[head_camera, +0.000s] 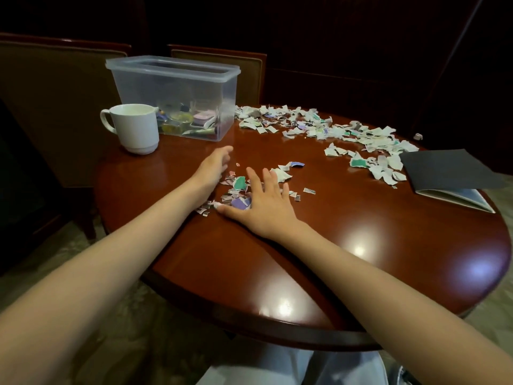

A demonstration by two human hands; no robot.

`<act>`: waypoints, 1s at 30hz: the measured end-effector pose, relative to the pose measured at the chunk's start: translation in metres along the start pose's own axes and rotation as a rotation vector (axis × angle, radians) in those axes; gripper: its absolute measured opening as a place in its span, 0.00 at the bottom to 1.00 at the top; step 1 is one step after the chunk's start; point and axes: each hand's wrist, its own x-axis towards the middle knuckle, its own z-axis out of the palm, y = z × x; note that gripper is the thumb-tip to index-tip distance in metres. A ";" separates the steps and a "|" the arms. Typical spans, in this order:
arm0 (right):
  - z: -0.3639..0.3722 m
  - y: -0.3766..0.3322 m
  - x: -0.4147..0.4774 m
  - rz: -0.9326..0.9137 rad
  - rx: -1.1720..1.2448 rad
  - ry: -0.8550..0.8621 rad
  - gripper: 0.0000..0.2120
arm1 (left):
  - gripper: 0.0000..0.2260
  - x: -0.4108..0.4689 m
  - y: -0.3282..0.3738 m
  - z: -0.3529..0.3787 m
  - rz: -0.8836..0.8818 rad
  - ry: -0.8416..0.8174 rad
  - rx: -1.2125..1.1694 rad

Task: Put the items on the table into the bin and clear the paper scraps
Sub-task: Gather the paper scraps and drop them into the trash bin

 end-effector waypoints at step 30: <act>-0.002 -0.008 -0.007 -0.495 -0.150 -0.195 0.24 | 0.24 0.024 -0.018 -0.048 0.154 -0.378 0.273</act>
